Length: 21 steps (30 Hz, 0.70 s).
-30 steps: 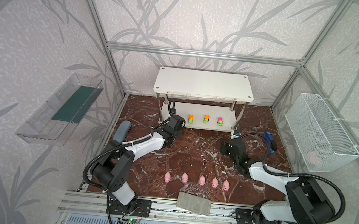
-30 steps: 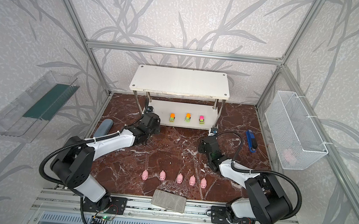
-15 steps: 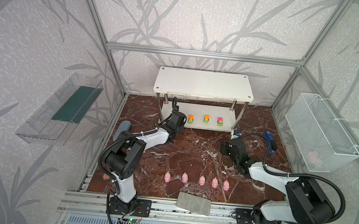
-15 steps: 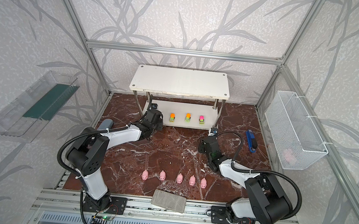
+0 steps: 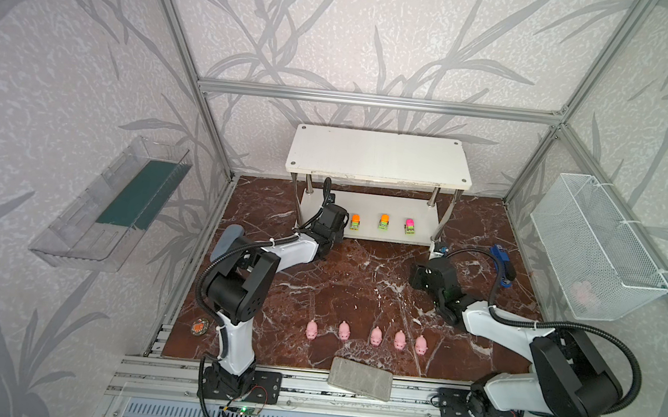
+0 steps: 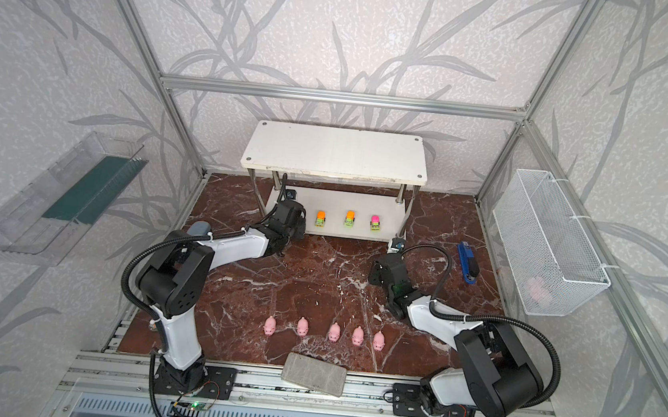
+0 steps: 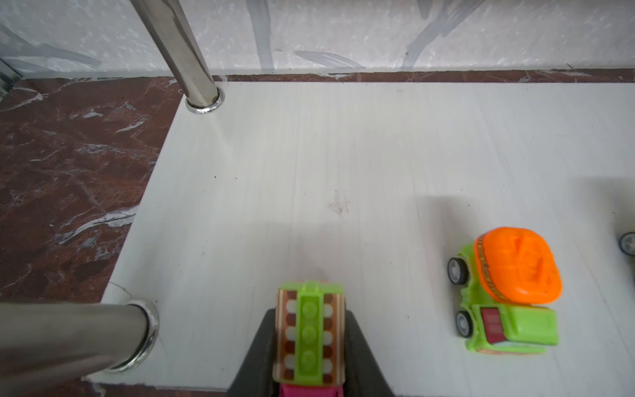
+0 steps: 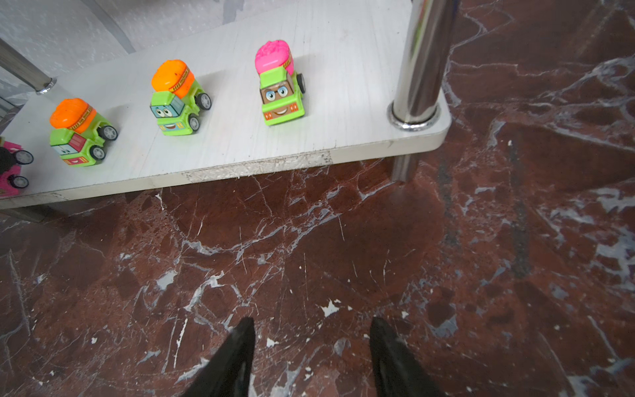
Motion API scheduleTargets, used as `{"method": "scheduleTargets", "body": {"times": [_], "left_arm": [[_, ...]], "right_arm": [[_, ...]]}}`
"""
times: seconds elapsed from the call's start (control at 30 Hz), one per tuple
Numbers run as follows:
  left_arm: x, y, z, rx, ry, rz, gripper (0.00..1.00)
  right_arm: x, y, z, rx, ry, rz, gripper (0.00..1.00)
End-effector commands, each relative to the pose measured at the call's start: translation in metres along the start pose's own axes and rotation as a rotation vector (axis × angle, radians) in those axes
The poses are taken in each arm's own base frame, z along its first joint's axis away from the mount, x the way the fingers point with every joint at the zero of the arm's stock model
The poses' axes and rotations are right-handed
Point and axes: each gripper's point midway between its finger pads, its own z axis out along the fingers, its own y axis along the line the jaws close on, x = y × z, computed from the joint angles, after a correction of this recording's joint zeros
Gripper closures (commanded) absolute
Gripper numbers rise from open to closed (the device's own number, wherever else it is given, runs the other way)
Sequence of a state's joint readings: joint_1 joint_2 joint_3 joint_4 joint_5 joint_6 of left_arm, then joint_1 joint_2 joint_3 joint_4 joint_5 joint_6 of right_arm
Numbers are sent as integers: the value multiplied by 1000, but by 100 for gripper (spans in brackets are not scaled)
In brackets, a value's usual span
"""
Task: Place and organize the plastic toys onto the shelf
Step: 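Lift the pink truck and carry it onto the lower shelf with the left gripper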
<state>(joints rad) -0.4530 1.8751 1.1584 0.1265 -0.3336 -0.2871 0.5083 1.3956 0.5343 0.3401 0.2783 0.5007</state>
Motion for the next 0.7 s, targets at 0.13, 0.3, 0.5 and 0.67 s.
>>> {"method": "scheduleTargets", "body": {"times": [0.13,0.3,0.5,0.67], "left_arm": [[-18,6,9,-27,-40,-2,76],[-17,8,14,-34,-40,1,76],[-14,15,22,-55,-30,-6,75],[-11,17,26,-48,-26,-27,71]], "right_arm": [[-2,-1,2,2,-10,3,45],[0,-2,3,7,-6,1,45],[-1,-2,3,6,-8,0,45],[0,-2,4,11,-7,-4,45]]}}
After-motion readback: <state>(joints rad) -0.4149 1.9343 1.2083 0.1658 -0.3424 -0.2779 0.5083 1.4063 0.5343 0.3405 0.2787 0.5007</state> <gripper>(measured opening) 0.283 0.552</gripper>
